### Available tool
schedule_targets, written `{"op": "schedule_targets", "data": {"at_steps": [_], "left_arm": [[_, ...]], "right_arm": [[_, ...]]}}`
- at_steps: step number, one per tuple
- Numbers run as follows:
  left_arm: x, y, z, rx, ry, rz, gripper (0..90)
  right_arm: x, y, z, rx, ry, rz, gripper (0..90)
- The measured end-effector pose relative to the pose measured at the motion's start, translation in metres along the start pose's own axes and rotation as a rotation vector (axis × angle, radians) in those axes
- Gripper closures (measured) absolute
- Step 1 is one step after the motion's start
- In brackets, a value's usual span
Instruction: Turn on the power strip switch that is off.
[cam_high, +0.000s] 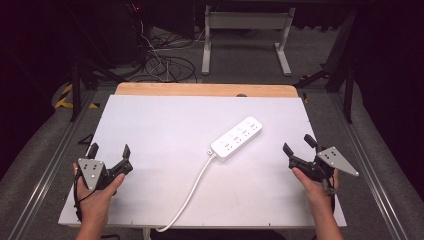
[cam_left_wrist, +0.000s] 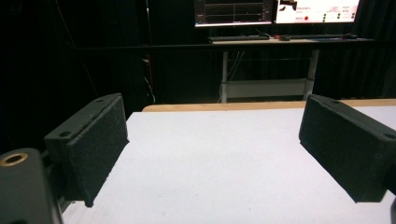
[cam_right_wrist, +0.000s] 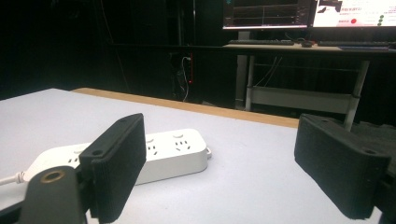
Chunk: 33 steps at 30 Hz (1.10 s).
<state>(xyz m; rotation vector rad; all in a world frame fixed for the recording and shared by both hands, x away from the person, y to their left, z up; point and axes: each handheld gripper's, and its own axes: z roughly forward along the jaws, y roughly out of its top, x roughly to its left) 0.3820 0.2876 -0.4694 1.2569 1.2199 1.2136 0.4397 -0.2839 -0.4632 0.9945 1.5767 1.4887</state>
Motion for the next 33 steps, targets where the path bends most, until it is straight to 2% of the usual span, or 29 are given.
{"op": "schedule_targets", "data": {"at_steps": [23, 25, 33], "left_arm": [[-0.0002, 0.0011, 0.0, -0.011, 0.0, -0.005, 9.4], [-0.0002, 0.0013, -0.0002, -0.011, 0.0, -0.004, 9.5], [-0.0005, 0.0015, -0.0002, -0.017, 0.0, -0.006, 9.7]], "right_arm": [[-0.0009, 0.0006, -0.0023, -0.02, -0.014, -0.002, 20.4], [-0.0013, 0.0015, -0.0033, -0.035, -0.005, -0.004, 26.1], [-0.0017, 0.0043, -0.0054, -0.061, 0.009, -0.014, 37.2]]}}
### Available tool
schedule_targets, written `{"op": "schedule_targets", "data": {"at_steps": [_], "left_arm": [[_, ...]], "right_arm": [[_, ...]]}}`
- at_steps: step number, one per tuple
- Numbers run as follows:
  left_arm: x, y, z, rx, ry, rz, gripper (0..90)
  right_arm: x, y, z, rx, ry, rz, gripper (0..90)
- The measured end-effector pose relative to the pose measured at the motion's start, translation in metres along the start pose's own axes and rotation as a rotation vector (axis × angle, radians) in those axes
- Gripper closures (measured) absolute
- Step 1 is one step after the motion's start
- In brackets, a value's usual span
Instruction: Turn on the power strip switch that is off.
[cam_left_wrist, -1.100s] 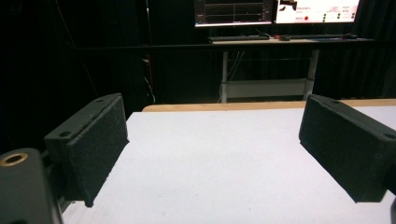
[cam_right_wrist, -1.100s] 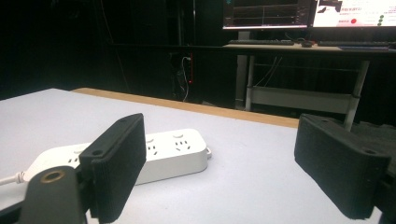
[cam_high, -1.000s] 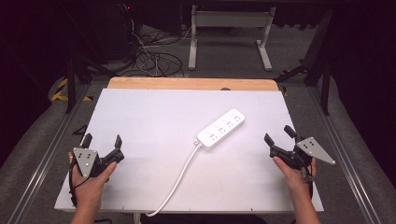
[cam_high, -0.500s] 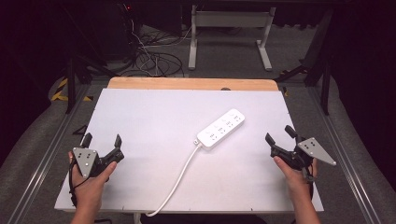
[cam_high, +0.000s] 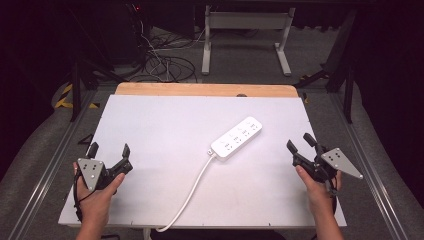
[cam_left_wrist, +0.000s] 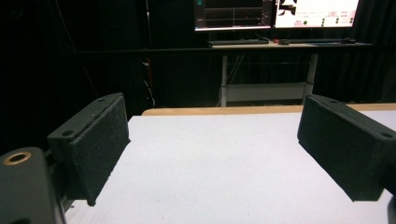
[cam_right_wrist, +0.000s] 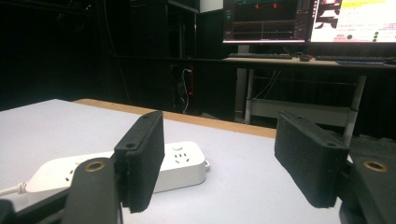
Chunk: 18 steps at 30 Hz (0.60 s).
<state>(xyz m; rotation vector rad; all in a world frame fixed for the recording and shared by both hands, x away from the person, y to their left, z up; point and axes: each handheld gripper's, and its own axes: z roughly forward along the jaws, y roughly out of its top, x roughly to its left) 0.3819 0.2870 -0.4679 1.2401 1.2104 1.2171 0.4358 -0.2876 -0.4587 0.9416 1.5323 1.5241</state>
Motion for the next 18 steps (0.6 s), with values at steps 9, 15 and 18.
{"op": "schedule_targets", "data": {"at_steps": [9, 15, 18], "left_arm": [[-0.0005, 0.0007, -0.0004, -0.005, 0.0, 0.007, 10.0], [-0.0009, 0.0006, -0.0004, -0.004, -0.001, 0.011, 10.1], [-0.0012, 0.0006, -0.0003, -0.006, -0.003, 0.011, 10.2]], "right_arm": [[-0.0002, 0.0017, -0.0003, -0.004, 0.005, -0.017, 41.3], [-0.002, 0.0071, -0.0011, -0.03, 0.013, -0.025, 52.6], [-0.0025, 0.0085, -0.0009, -0.032, 0.024, -0.026, 58.2]]}}
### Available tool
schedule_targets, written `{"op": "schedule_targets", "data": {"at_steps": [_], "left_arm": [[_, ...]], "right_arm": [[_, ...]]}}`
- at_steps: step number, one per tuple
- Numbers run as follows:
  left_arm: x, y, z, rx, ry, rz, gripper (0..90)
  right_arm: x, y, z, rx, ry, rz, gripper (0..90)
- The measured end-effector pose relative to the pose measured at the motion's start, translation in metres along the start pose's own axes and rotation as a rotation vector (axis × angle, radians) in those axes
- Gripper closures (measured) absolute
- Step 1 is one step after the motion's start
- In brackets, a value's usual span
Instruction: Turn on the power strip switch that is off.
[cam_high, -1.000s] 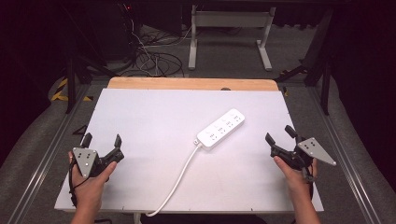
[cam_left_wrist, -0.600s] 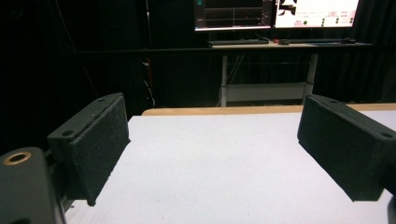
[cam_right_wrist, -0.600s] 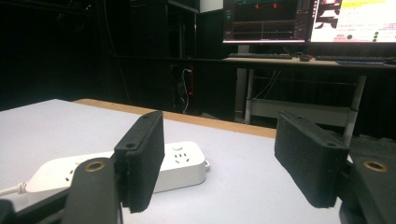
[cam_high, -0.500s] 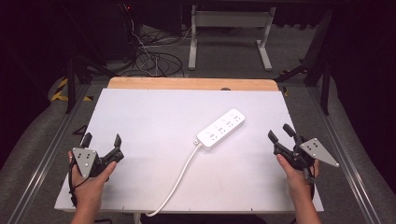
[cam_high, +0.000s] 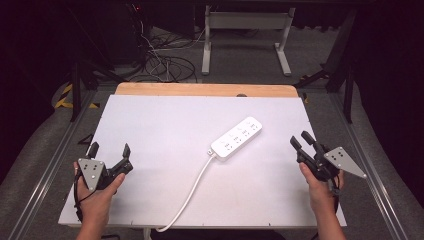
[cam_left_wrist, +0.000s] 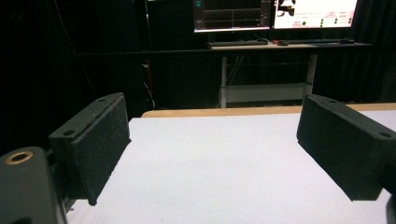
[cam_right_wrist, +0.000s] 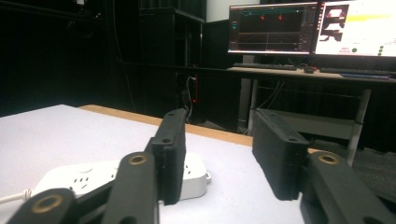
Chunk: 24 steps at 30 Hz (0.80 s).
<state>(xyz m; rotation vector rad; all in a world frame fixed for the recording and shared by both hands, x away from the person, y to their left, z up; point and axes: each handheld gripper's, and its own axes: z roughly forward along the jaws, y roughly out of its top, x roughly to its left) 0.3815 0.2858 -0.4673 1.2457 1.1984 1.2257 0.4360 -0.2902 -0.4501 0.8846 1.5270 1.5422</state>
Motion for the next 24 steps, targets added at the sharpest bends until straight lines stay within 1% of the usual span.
{"op": "schedule_targets", "data": {"at_steps": [3, 6, 9, 10, 11, 12, 13, 14, 16, 17, 22, 24], "left_arm": [[0.0, 0.0, 0.0, 0.001, -0.001, 0.002, 10.3], [-0.001, 0.0, 0.0, 0.001, -0.001, -0.001, 10.4], [-0.001, 0.001, 0.0, 0.003, -0.01, 0.001, 11.1], [-0.002, 0.002, 0.0, 0.005, -0.013, 0.002, 11.4], [-0.003, 0.002, -0.001, 0.005, -0.019, -0.002, 12.3], [-0.003, 0.002, -0.001, 0.005, -0.024, 0.001, 12.3], [-0.003, 0.002, -0.001, 0.006, -0.029, 0.005, 13.7], [-0.004, 0.003, -0.001, 0.005, -0.031, 0.009, 13.7], [-0.005, 0.003, -0.001, 0.002, -0.033, 0.014, 14.9], [-0.005, 0.002, -0.001, 0.002, -0.037, 0.01, 14.9], [-0.006, 0.002, -0.001, 0.001, -0.043, 0.016, 15.0], [-0.006, 0.002, -0.001, 0.002, -0.042, 0.016, 14.9]], "right_arm": [[-0.001, 0.004, 0.0, -0.003, 0.004, -0.013, 63.7], [-0.001, 0.005, 0.001, -0.002, 0.01, -0.013, 66.0], [-0.001, 0.007, 0.002, -0.004, 0.016, -0.006, 71.3], [-0.002, 0.008, 0.003, -0.005, 0.015, -0.011, 72.4], [-0.002, 0.01, 0.003, -0.005, 0.019, -0.016, 76.0], [-0.002, 0.01, 0.003, -0.005, 0.019, -0.016, 76.0], [-0.002, 0.012, 0.004, -0.005, 0.016, -0.014, 82.2], [-0.002, 0.012, 0.004, -0.005, 0.016, -0.014, 82.2], [-0.003, 0.014, 0.004, -0.006, 0.025, -0.017, 87.9], [-0.004, 0.016, 0.005, -0.008, 0.033, -0.02, 90.0], [-0.004, 0.02, 0.007, -0.001, 0.035, -0.035, 90.0], [-0.005, 0.022, 0.008, -0.002, 0.036, -0.032, 90.0]]}}
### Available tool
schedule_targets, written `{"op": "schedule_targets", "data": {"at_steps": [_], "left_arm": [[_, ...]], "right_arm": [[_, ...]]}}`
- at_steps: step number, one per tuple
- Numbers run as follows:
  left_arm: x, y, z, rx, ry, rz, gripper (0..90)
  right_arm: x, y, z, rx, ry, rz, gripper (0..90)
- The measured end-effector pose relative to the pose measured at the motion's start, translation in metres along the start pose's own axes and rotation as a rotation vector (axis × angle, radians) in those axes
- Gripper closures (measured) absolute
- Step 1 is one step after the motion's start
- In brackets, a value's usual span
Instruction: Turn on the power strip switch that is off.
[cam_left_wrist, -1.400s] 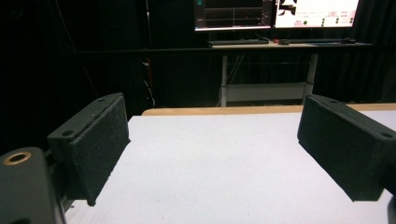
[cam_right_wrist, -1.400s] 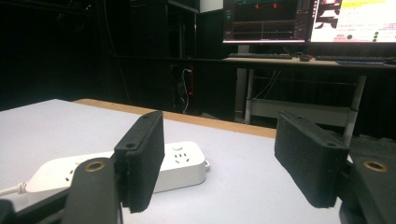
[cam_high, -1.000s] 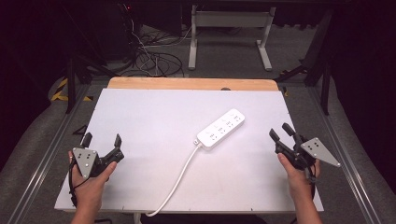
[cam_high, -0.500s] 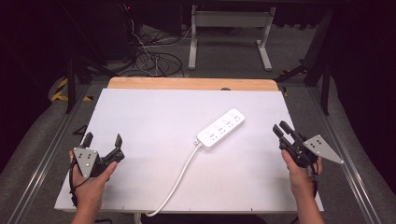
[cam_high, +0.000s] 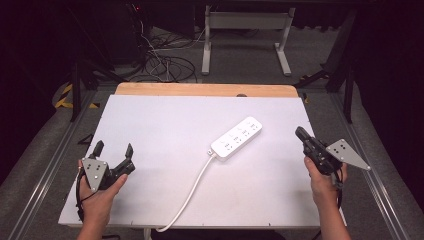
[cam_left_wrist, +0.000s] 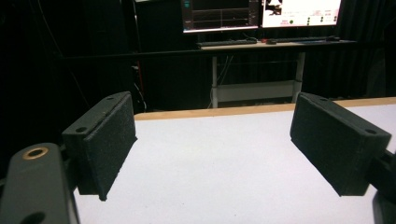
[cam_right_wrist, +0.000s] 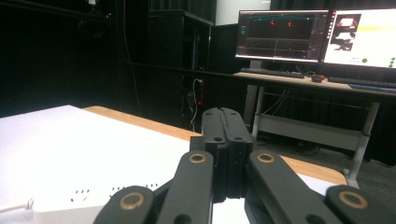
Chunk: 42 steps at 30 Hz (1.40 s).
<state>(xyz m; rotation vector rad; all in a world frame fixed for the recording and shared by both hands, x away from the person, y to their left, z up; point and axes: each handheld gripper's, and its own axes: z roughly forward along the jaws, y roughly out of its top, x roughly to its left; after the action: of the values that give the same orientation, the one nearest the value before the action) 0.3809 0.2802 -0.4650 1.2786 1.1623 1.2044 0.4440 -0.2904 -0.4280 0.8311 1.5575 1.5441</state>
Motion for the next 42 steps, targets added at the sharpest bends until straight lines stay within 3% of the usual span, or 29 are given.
{"op": "schedule_targets", "data": {"at_steps": [9, 10, 20, 23, 34, 38, 42], "left_arm": [[0.0, 0.0, 0.0, 0.001, -0.002, 0.003, 14.9], [0.0, 0.0, 0.0, 0.001, -0.002, 0.003, 14.9], [0.0, 0.0, 0.001, 0.001, -0.005, 0.005, 14.9], [0.0, 0.0, 0.001, 0.001, -0.002, 0.006, 15.0], [-0.001, 0.0, 0.002, 0.004, -0.006, 0.009, 15.1], [0.0, 0.0, 0.002, 0.002, -0.004, 0.009, 15.1], [0.0, 0.0, 0.002, 0.003, -0.002, 0.012, 15.1]], "right_arm": [[0.003, 0.013, 0.01, 0.038, 0.027, -0.03, 90.0], [0.006, 0.018, 0.014, 0.049, 0.039, -0.052, 90.0], [0.023, 0.035, 0.04, 0.132, 0.104, -0.106, 90.0], [0.033, 0.039, 0.053, 0.167, 0.146, -0.122, 90.0], [0.063, 0.036, 0.091, 0.293, 0.226, -0.169, 90.0], [0.076, 0.033, 0.108, 0.336, 0.257, -0.181, 90.0], [0.094, 0.021, 0.129, 0.416, 0.309, -0.191, 90.0]]}}
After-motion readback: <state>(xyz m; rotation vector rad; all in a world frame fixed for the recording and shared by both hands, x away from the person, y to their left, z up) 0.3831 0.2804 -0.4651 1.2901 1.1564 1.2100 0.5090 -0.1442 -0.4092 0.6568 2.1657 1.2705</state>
